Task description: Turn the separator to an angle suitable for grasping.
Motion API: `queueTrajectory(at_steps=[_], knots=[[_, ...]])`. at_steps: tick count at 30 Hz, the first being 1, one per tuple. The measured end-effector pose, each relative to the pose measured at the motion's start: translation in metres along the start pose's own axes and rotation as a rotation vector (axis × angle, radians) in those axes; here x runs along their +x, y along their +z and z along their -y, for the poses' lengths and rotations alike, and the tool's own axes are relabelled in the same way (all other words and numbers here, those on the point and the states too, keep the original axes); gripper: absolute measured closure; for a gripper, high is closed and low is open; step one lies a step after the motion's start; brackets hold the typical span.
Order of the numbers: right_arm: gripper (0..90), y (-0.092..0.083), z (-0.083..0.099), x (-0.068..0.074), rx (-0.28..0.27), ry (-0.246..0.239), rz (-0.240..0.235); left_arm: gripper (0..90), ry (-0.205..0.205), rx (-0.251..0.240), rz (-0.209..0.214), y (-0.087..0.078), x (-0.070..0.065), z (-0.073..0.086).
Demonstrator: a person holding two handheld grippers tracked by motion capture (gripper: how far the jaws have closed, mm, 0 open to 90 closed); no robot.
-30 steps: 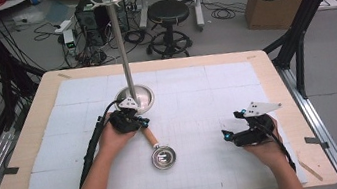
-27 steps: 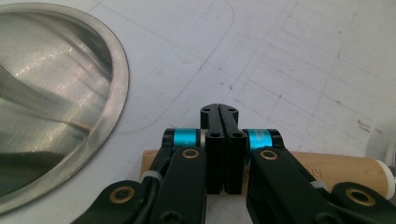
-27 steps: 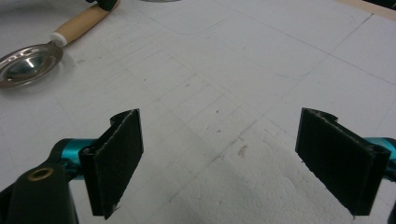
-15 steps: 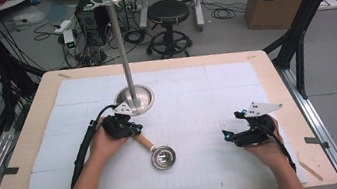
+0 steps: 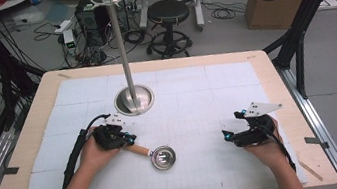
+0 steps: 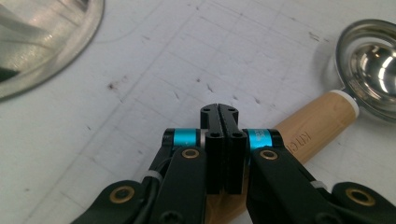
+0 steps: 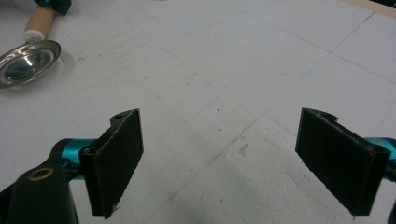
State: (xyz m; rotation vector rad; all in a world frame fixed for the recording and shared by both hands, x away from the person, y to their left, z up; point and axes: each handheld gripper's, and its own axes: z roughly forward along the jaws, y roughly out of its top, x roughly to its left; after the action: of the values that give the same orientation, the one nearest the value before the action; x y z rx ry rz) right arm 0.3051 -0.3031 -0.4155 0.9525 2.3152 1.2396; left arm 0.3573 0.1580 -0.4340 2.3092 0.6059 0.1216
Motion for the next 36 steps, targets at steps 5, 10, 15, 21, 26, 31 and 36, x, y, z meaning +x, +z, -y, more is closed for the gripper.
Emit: queueTrajectory(at_steps=[5,10,15,21,26,31,36], knots=[[13.8,0.001,0.0,0.0,0.0,0.0,-0.001,89.2,0.006,-0.015,0.024,-0.004,-0.006,0.008],[13.8,0.001,0.0,0.0,-0.001,0.0,-0.002,89.2,-0.002,-0.03,0.036,-0.006,-0.006,0.011],[13.8,-0.001,0.0,-0.002,-0.01,0.004,0.0,87.8,0.0,-0.067,0.046,-0.013,-0.007,0.011],[13.8,-0.002,0.0,-0.002,-0.015,0.005,0.0,84.0,0.008,-0.16,0.053,-0.027,-0.01,0.01],[13.8,-0.002,0.0,-0.003,-0.019,0.008,-0.001,76.5,0.022,-0.25,0.082,-0.04,-0.011,0.012],[13.8,-0.003,0.0,-0.003,-0.027,0.014,-0.003,64.4,0.011,-0.307,0.074,-0.048,-0.008,0.014],[13.8,-0.002,0.0,-0.004,-0.033,0.02,-0.009,51.5,-0.008,-0.338,0.054,-0.052,-0.003,0.017]])
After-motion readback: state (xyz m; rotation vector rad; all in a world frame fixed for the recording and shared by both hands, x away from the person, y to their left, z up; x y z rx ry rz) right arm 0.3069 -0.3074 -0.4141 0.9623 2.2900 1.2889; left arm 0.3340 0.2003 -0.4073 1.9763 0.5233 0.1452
